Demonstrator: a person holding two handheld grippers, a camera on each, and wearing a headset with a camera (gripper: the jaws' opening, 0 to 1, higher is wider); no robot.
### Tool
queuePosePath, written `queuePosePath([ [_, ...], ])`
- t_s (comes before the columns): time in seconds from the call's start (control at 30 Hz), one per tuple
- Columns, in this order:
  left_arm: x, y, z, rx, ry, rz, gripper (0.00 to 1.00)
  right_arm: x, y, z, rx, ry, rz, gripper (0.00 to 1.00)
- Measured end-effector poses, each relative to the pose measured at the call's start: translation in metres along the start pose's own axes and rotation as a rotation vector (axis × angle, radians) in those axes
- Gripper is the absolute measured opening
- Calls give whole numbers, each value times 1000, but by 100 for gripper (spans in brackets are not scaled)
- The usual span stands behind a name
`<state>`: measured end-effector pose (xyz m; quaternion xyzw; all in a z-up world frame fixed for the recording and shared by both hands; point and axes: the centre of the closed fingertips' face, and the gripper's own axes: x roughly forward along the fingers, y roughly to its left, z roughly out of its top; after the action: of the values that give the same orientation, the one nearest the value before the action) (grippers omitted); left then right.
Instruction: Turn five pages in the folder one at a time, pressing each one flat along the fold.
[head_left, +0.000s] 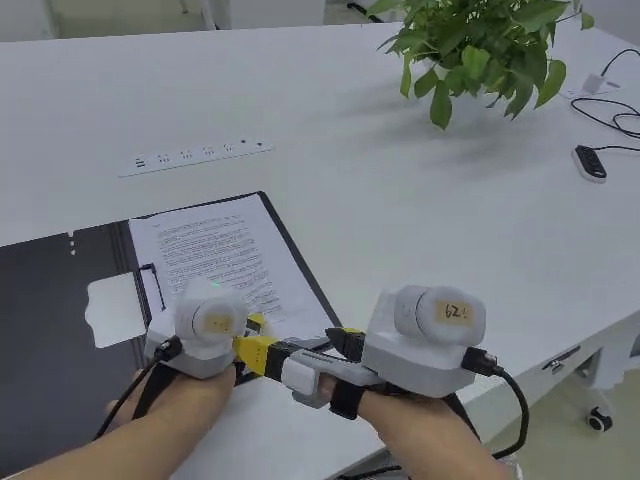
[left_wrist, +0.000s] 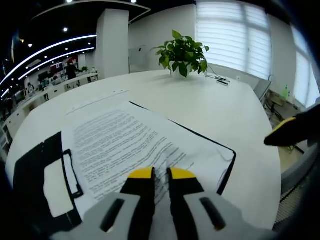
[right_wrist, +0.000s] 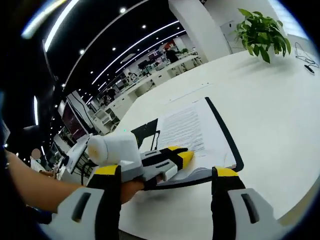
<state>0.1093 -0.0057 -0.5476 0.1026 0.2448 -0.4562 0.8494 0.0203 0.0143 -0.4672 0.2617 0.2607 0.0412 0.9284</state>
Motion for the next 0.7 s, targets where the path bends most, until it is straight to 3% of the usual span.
queuePosePath([
  [0.13, 0, 1, 0, -5, -9, -9, 8, 8, -6, 3, 143, -40, 7, 65],
  [0.17, 0, 2, 0, -44, -11, -11, 8, 10, -5, 2, 166, -43, 24, 66],
  [0.23, 0, 3, 1, -33, -13, -12, 8, 10, -9, 2, 194, -61, 22, 65],
  [0.27, 0, 2, 1, -16, -14, -10, 8, 10, -13, 1, 192, -57, 9, 59],
  [0.33, 0, 2, 1, -39, -16, -10, 8, 11, -18, -2, 225, -55, 7, 49],
  [0.53, 1, 2, 1, -38, -14, -11, 8, 20, -34, -4, 318, -66, -24, 45],
  [0.7, 1, 2, 1, -39, -13, -11, 8, 31, -37, -6, 369, -64, -29, 40],
])
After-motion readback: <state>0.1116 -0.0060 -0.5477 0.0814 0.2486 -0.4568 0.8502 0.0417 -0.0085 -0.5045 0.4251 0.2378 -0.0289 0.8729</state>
